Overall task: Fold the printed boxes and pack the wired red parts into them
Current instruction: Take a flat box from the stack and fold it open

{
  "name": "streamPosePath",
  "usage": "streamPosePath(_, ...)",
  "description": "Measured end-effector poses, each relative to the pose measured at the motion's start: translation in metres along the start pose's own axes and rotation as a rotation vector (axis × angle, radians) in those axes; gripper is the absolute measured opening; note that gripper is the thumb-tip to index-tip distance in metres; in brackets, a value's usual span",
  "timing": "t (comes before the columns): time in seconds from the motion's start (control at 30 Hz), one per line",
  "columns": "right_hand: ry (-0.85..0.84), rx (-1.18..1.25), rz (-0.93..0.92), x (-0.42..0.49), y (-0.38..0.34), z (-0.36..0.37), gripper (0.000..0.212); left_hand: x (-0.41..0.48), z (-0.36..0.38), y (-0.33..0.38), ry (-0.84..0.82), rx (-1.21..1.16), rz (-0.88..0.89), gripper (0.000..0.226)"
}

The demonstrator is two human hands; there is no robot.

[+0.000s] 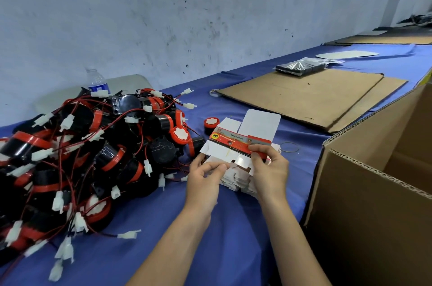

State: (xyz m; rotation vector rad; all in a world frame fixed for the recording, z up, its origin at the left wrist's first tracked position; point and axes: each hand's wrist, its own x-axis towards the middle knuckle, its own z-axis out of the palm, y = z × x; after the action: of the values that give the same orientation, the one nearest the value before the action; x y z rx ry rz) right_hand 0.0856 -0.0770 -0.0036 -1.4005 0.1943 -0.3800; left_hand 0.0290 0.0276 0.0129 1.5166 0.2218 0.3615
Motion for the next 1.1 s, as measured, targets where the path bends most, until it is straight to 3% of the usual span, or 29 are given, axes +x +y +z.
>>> streamPosePath(0.07,0.012,-0.042,-0.015,-0.001,0.0,0.001,0.031,0.001,-0.002,-0.001,0.027,-0.05,-0.031,0.018)
streamPosePath(0.2,0.032,-0.212,-0.101,-0.004,-0.001,0.002,0.031,-0.001,-0.004,0.001,0.05,-0.1,-0.015,0.024)
streamPosePath(0.33,-0.053,-0.207,-0.082,-0.003,-0.007,0.0,0.03,0.01,-0.009,0.003,0.134,-0.207,-0.177,0.019)
streamPosePath(0.47,-0.066,-0.259,-0.087,0.002,-0.015,-0.007,0.047,0.013,-0.012,-0.004,0.153,-0.103,-0.162,0.017)
streamPosePath(0.6,-0.069,-0.273,0.005,0.015,-0.028,-0.027,0.031,0.022,-0.018,-0.01,0.277,-0.008,-0.086,0.019)
streamPosePath(0.7,-0.339,-0.188,0.138,0.017,-0.039,-0.044,0.028,0.028,-0.021,-0.011,0.324,-0.021,-0.096,0.019)
streamPosePath(0.8,-0.58,-0.196,0.114,0.012,-0.051,-0.053,0.025,0.031,-0.02,-0.013,0.345,-0.022,-0.132,0.018)
streamPosePath(0.9,-0.621,-0.051,0.087,0.009,-0.06,-0.056,0.027,0.03,-0.02,-0.009,0.34,-0.112,-0.185,0.013)
streamPosePath(1.0,-0.656,0.028,0.097,0.001,-0.063,-0.053,0.027,0.01,-0.034,0.007,0.317,-0.169,-0.077,0.014)
streamPosePath(1.1,-0.699,0.053,0.05,-0.006,-0.059,-0.045,0.026,-0.022,-0.054,0.019,0.088,-0.248,-0.049,0.023)
